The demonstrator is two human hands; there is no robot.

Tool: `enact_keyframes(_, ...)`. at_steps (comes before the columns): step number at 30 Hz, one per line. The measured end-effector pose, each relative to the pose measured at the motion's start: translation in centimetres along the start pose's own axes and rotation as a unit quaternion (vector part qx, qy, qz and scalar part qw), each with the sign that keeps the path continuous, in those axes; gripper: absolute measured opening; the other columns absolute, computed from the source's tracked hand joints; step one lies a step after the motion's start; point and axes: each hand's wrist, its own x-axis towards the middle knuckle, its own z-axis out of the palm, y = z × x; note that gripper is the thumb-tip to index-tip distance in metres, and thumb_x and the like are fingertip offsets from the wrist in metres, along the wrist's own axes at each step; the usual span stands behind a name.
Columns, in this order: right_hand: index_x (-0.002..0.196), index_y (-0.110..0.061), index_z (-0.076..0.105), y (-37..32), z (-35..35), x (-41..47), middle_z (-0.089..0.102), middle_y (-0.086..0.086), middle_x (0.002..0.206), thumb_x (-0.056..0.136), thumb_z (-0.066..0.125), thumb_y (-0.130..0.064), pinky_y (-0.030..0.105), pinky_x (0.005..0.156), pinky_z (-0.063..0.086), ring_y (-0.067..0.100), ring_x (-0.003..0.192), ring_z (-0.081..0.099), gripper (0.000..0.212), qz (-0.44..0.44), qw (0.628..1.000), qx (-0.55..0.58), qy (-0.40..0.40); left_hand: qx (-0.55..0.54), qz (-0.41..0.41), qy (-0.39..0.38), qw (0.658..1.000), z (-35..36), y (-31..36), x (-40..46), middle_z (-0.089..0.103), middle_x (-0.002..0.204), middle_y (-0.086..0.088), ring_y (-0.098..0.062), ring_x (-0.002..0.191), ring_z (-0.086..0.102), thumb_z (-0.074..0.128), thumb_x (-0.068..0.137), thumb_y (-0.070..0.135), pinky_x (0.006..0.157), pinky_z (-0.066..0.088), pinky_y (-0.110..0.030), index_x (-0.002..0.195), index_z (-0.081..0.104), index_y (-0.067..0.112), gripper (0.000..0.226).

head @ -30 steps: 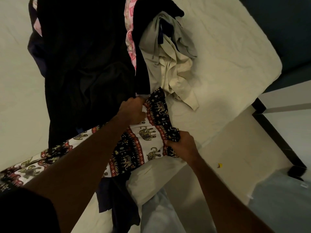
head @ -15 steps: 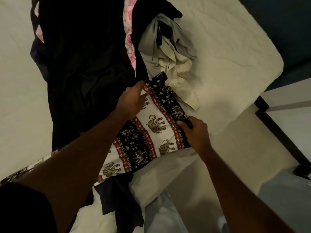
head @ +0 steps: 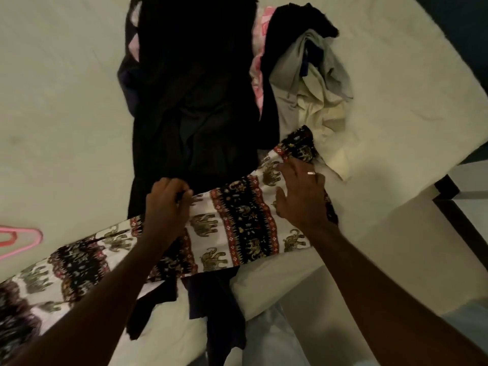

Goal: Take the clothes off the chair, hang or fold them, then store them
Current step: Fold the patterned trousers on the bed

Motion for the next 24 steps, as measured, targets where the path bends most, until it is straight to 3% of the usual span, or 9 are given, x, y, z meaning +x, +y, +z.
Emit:
enact_keyframes(3,0.130,-0.024,0.059,-2.9,0.7,2.2,0.052,0.002,0.147,0.088,0.061,-0.025,0.050,0.103,0.034,0.026,0.134,0.048,0.042,-0.127,0.992,-0.011,-0.016,0.068,-0.060,-0.027,0.995,-3.7,-6.0,-3.9,0.066,0.105,-0.007,-0.035,0.102,0.058,0.056,0.095,0.030,0.085,0.043,-0.050,0.105,0.066,0.018,0.018)
enact_keyframes(5,0.136,-0.027,0.057,-4.5,1.1,3.4,0.053,-0.002,0.147,0.090,0.063,-0.031,0.057,0.109,0.027,0.022,0.138,0.046,0.046,-0.169,0.981,-0.024,-0.088,0.110,-0.102,-0.089,0.985,-5.3,-8.8,-5.9,0.066,0.121,-0.008,-0.036,0.118,0.055,0.059,0.094,0.037,0.093,0.040,-0.055,0.121,0.065,0.019,0.033)
enact_keyframes(9,0.120,-0.026,0.068,-6.4,1.9,4.9,0.070,-0.002,0.115,0.092,0.063,-0.043,0.062,0.116,0.016,0.023,0.122,0.057,0.033,-0.195,0.955,-0.106,-0.197,0.167,-0.139,-0.173,0.961,-6.4,-11.7,-7.2,0.055,0.140,-0.007,-0.031,0.132,0.044,0.068,0.093,0.040,0.102,0.031,-0.055,0.142,0.053,0.024,0.054)
enact_keyframes(12,0.103,-0.019,0.072,-6.1,1.2,5.6,0.069,0.000,0.098,0.092,0.052,-0.045,0.058,0.111,0.031,0.027,0.106,0.062,0.035,-0.228,0.952,-0.061,-0.194,0.160,-0.134,-0.162,0.964,-6.8,-12.3,-6.3,0.060,0.124,-0.007,-0.030,0.122,0.047,0.064,0.095,0.038,0.101,0.031,-0.051,0.127,0.063,0.020,0.037)
enact_keyframes(14,0.104,-0.017,0.066,-5.7,0.4,5.7,0.065,0.000,0.094,0.093,0.040,-0.049,0.052,0.105,0.039,0.027,0.098,0.062,0.043,-0.222,0.950,-0.001,-0.220,0.069,-0.137,-0.129,0.980,-7.3,-12.2,-6.0,0.067,0.102,-0.001,-0.026,0.107,0.057,0.057,0.098,0.043,0.101,0.033,-0.050,0.121,0.063,0.016,0.036)
enact_keyframes(16,0.114,-0.021,0.057,-5.9,-0.3,5.6,0.065,-0.001,0.096,0.096,0.038,-0.057,0.050,0.107,0.037,0.028,0.101,0.063,0.045,-0.220,0.934,-0.004,-0.283,0.010,-0.144,-0.123,0.982,-7.8,-12.5,-6.1,0.064,0.084,0.006,-0.025,0.094,0.061,0.048,0.101,0.046,0.101,0.039,-0.051,0.125,0.058,0.013,0.042)
enact_keyframes(18,0.128,-0.026,0.049,-6.5,-0.9,5.6,0.068,0.003,0.110,0.096,0.048,-0.061,0.049,0.115,0.025,0.030,0.117,0.059,0.047,-0.215,0.916,-0.067,-0.331,0.013,-0.148,-0.152,0.977,-7.9,-13.3,-6.2,0.064,0.084,0.003,-0.031,0.095,0.065,0.048,0.104,0.041,0.099,0.042,-0.051,0.126,0.052,0.015,0.034)
enact_keyframes(21,0.130,-0.025,0.054,-7.5,-1.3,6.4,0.061,0.011,0.128,0.094,0.060,-0.056,0.048,0.114,0.022,0.037,0.130,0.045,0.048,-0.160,0.942,-0.089,-0.282,0.024,-0.153,-0.142,0.978,-8.1,-13.5,-5.9,0.071,0.098,-0.004,-0.031,0.100,0.065,0.049,0.104,0.037,0.101,0.040,-0.051,0.121,0.047,0.021,0.023)
enact_keyframes(24,0.123,-0.029,0.054,-8.3,-0.5,7.0,0.066,0.003,0.117,0.095,0.054,-0.060,0.051,0.109,0.024,0.029,0.118,0.056,0.042,-0.135,0.962,-0.123,-0.205,0.101,-0.138,-0.033,0.985,-8.3,-12.0,-5.7,0.064,0.118,-0.010,-0.031,0.114,0.054,0.062,0.097,0.029,0.103,0.031,-0.053,0.127,0.050,0.018,0.034)
